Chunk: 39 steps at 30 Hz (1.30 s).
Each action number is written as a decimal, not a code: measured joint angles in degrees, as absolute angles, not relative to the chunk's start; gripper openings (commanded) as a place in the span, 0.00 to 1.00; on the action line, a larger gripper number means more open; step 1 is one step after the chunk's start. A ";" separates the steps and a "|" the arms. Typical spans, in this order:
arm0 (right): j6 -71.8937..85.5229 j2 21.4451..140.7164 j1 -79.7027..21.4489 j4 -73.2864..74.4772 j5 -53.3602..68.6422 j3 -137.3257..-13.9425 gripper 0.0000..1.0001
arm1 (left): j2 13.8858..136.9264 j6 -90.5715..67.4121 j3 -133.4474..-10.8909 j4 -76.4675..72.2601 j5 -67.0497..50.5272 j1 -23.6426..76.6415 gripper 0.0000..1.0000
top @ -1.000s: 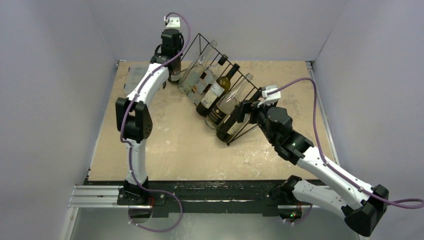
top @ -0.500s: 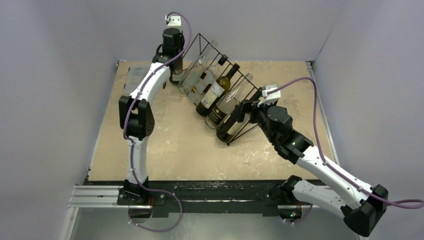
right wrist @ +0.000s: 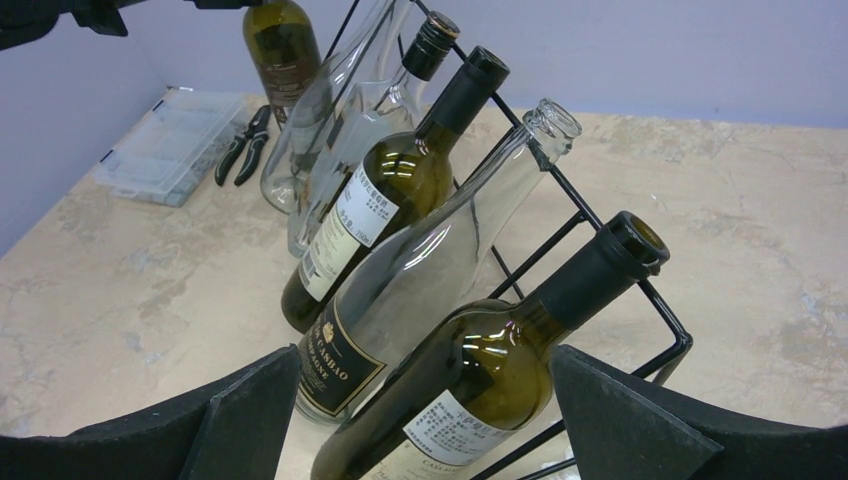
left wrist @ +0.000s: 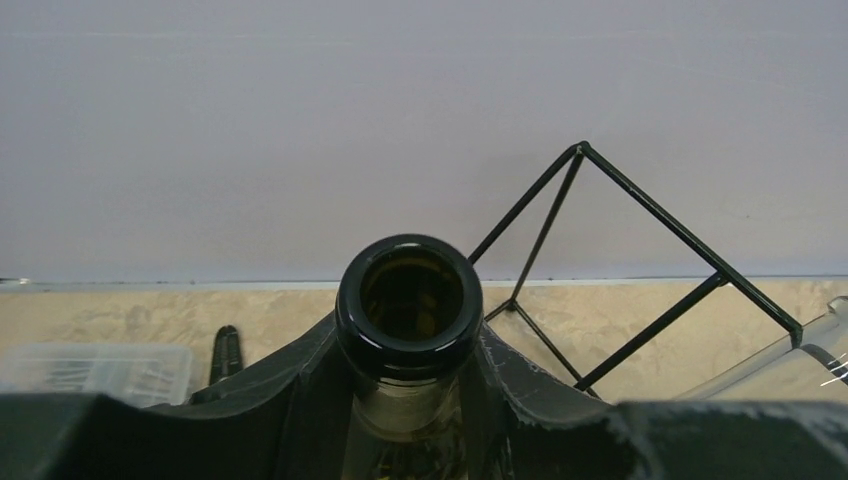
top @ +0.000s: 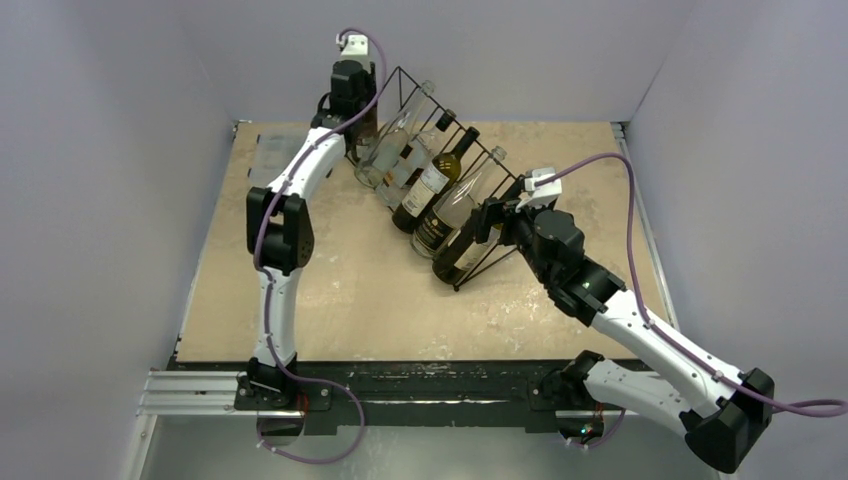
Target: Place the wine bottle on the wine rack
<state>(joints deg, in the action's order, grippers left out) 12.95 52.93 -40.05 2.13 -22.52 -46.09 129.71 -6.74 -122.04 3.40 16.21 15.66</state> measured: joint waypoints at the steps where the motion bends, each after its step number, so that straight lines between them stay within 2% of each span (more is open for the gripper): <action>1: 12.99 52.93 -40.03 2.13 -22.50 -46.09 0.99 | 130.21 -7.05 -122.04 2.79 15.51 15.66 0.40; 12: 13.06 53.28 -39.66 2.13 -21.45 -46.09 0.99 | 131.92 -7.94 -122.06 -0.25 13.10 15.66 0.42; 19: 13.37 54.11 -39.35 2.17 -21.04 -46.09 0.99 | 133.19 -9.43 -122.41 -2.63 11.18 15.66 0.65; 23: 13.47 54.13 -39.29 2.13 -20.86 -46.09 0.99 | 133.91 -10.31 -122.93 -3.79 9.82 15.66 0.73; 39: 13.96 54.81 -38.85 2.11 -19.77 -46.09 0.99 | 136.59 -13.45 -125.60 -6.87 3.81 15.92 0.80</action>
